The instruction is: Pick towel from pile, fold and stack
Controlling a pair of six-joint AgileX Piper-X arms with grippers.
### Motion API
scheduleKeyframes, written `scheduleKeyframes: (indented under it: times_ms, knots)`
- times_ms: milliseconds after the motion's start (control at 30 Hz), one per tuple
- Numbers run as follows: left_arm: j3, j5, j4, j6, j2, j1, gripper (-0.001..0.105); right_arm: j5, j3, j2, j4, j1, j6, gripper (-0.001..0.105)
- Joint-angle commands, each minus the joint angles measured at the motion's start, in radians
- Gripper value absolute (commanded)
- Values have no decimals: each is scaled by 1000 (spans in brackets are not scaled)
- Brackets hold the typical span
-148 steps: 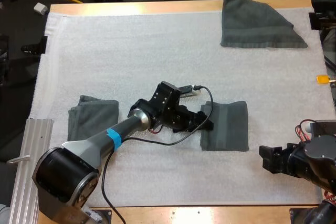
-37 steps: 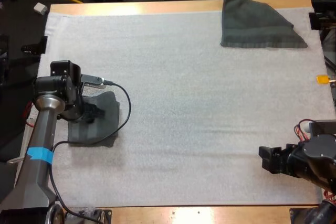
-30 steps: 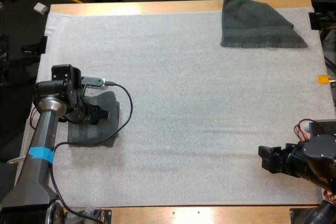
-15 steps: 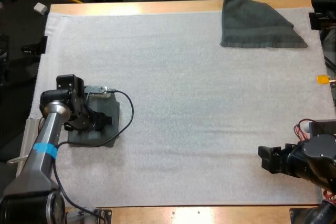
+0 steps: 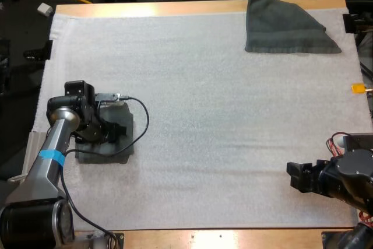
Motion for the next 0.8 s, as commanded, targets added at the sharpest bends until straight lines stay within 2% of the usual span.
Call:
scheduleKeyframes:
  times_ms: [0, 367, 533, 700, 767]
  knots:
    - [5, -15, 13, -4, 13, -1, 61, -3, -3, 1, 1, 0, 7, 66]
    - [-149, 96, 9, -27, -67, -1, 61, -3, -4, 2, 2, 1, 11, 66]
    - [-154, 134, 6, -35, -168, -5, 61, 0, -3, 2, -1, 0, 8, 66]
    - [-155, 143, 24, -40, -291, -24, 61, 2, -1, 7, -43, 1, -3, 66]
    - [-152, 129, 29, -37, -284, -13, 62, 15, -2, -3, -26, 0, -1, 66]
